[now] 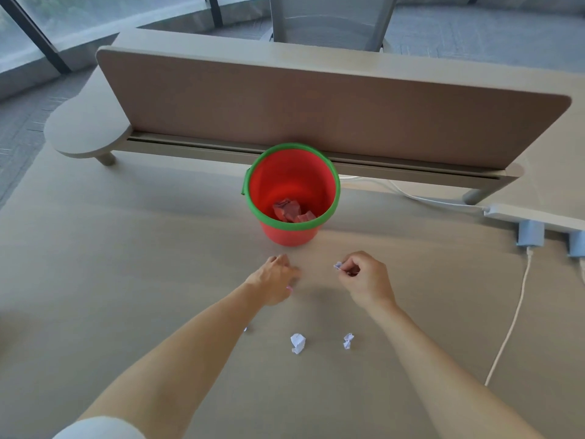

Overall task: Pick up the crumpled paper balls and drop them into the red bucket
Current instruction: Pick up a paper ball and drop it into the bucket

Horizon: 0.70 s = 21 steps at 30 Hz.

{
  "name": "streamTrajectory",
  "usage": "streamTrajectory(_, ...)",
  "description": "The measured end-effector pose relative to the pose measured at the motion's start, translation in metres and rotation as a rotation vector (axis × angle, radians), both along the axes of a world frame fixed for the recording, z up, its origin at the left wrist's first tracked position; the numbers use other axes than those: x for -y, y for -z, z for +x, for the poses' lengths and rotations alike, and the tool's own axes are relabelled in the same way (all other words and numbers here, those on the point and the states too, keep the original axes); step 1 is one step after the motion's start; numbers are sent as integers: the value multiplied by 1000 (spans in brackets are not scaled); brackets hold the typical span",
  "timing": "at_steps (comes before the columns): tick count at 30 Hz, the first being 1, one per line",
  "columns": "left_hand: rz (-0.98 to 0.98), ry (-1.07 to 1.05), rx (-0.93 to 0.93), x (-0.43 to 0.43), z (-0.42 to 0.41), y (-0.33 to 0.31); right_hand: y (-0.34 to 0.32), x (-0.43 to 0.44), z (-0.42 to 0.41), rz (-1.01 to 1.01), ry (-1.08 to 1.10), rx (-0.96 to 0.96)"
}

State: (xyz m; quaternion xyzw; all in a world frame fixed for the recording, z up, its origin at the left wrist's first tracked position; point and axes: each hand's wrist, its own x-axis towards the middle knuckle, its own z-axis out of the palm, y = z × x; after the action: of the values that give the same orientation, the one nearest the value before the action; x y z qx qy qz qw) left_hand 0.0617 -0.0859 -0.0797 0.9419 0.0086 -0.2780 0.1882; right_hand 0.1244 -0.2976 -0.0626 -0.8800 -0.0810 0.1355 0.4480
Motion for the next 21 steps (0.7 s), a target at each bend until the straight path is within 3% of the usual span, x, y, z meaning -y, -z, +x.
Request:
streamTrajectory(7, 66, 133, -48, 10, 1, 3, -18, -7, 12, 98, 94, 43)
streamTrajectory(13, 66, 90, -75, 12, 0, 3, -55, -32, 27, 223, 146, 227)
streamTrajectory(21, 60, 22, -90, 7, -11, 1, -95, -88, 52, 230, -44, 439)
